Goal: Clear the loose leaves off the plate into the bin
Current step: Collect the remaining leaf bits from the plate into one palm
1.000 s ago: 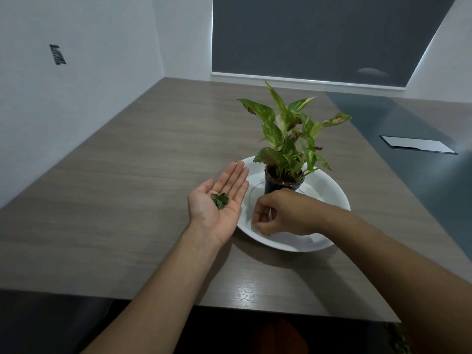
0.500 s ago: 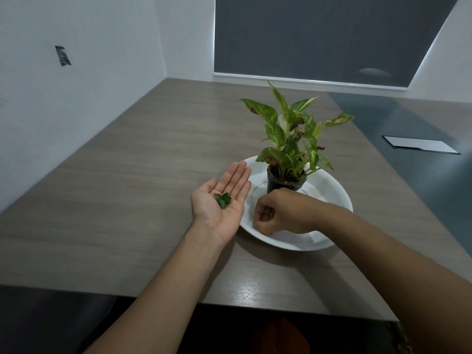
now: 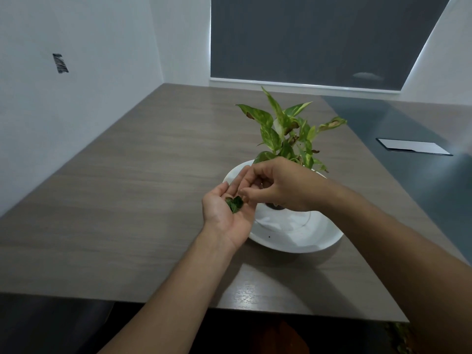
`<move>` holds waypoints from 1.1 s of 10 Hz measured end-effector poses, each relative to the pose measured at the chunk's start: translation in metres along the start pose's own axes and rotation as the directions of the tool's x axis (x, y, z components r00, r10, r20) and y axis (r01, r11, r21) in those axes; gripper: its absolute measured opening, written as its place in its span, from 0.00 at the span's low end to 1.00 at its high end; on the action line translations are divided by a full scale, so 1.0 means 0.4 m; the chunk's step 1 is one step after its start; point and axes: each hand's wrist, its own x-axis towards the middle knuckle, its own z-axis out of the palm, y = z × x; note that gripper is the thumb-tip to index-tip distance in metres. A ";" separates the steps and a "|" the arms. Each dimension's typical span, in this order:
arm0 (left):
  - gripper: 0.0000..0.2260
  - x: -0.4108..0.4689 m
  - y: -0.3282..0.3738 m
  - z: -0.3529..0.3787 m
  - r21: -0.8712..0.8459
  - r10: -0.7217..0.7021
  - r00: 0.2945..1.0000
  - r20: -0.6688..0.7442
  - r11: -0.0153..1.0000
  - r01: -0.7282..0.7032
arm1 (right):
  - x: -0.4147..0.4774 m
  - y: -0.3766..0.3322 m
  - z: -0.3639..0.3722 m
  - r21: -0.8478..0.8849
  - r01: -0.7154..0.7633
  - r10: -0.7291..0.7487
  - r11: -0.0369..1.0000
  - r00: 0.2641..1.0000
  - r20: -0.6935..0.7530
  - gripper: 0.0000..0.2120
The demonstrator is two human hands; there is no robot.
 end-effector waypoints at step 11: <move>0.25 0.007 0.011 -0.001 0.003 0.046 0.999 0.020 0.999 -0.046 | -0.077 0.151 0.059 -0.474 -0.155 0.230 0.867 0.968 0.103 0.05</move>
